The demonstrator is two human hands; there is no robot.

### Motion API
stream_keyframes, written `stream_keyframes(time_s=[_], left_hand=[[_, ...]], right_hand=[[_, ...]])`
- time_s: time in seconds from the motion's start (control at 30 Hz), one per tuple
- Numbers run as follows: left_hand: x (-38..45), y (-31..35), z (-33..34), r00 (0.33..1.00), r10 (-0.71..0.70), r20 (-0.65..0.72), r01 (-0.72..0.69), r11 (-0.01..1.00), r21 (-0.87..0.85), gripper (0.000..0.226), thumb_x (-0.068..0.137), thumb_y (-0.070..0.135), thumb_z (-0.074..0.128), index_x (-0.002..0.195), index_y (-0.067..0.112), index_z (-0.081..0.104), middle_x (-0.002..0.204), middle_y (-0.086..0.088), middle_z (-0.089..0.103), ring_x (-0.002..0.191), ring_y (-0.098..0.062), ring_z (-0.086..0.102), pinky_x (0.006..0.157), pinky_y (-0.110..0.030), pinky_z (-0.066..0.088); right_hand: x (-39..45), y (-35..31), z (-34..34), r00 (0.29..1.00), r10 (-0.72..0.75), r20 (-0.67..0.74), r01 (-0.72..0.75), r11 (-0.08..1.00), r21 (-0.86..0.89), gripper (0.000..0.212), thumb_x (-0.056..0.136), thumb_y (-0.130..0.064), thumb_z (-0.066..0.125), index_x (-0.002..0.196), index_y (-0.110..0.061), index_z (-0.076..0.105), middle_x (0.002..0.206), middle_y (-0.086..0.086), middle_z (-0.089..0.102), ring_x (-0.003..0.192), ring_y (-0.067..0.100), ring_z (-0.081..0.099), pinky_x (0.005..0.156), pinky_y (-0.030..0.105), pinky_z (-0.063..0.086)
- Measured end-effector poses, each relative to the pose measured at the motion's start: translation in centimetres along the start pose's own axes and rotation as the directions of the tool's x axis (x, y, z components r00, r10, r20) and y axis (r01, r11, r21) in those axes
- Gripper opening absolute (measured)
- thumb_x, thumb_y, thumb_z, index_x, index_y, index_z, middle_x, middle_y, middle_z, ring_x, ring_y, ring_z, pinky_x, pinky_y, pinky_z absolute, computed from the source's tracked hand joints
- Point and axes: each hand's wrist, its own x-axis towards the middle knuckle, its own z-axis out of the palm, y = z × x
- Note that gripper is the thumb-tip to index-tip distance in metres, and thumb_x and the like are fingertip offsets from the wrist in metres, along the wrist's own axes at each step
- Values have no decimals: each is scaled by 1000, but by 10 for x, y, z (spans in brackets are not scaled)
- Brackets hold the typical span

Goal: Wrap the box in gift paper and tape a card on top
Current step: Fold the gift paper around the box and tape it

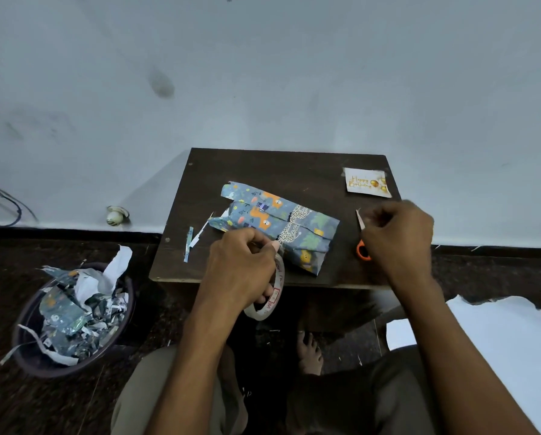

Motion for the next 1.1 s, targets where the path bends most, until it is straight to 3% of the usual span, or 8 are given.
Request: stream_keyframes(time_s=[0.2,0.4,0.5,0.63,0.73,0.87,0.97,1.1], left_hand=[[0,2,0,1000,-11,-7,11,1000,4,17,97,27,63,84,18,69,69,-7,74,41,-20,63,40,-23,45],[1,1,-1,1000,-16,-7,16,1000,-1,17,98,27,63,84,18,69,69,-8,74,42,-23,63,40,-24,44],[2,0,-2,1000,-16,-6,16,1000,-11,17,98,27,63,85,18,69,69,-9,74,42,-24,63,41,-24,45],[1,-1,-3,1000,-10,-4,10,1000,-5,17,98,27,63,86,18,69,69,-8,74,43,-24,63,41,-24,45],[1,-1,-4,1000,-6,-10,6,1000,-14,16,98,26,63,86,18,69,69,-8,74,43,-24,62,41,-24,45],[1,-1,-5,1000,-2,-16,2,1000,-15,14,98,27,64,87,19,69,69,-8,74,40,-21,62,40,-24,46],[1,-1,-5,1000,-4,-17,3,1000,-25,14,97,26,65,87,18,69,68,-8,74,39,-19,61,40,-23,45],[1,-2,-6,1000,-5,-13,4,1000,-25,14,97,26,65,86,18,70,68,-9,74,40,-20,61,40,-24,46]], right_hand=[[-3,14,3,973,120,195,-87,982,-170,5,69,-8,69,72,-11,67,72,6,65,72,26,60,67,39,56],[-9,21,1,974,61,216,-12,975,-221,17,68,-21,73,65,-15,57,71,8,60,73,28,56,58,31,39],[-10,15,0,958,146,247,-81,964,-253,20,75,-20,76,79,-13,58,75,5,59,71,23,53,57,30,38],[-8,6,-2,942,232,244,-150,938,-311,30,74,-20,77,70,-12,48,71,8,54,70,28,53,50,26,29],[-10,-5,-5,923,273,270,-157,910,-384,28,67,-20,77,75,-9,53,84,14,62,79,36,59,64,32,45],[-16,-15,-10,927,255,275,-95,869,-485,32,64,-27,79,81,-10,57,78,7,56,74,31,52,68,33,41],[-16,-12,-13,947,188,259,-61,900,-431,29,62,-26,79,72,-10,57,67,3,48,68,29,50,65,32,40],[-12,-2,-15,924,158,349,-100,979,-179,16,69,-14,79,70,-15,63,66,4,64,59,28,65,52,25,42]])
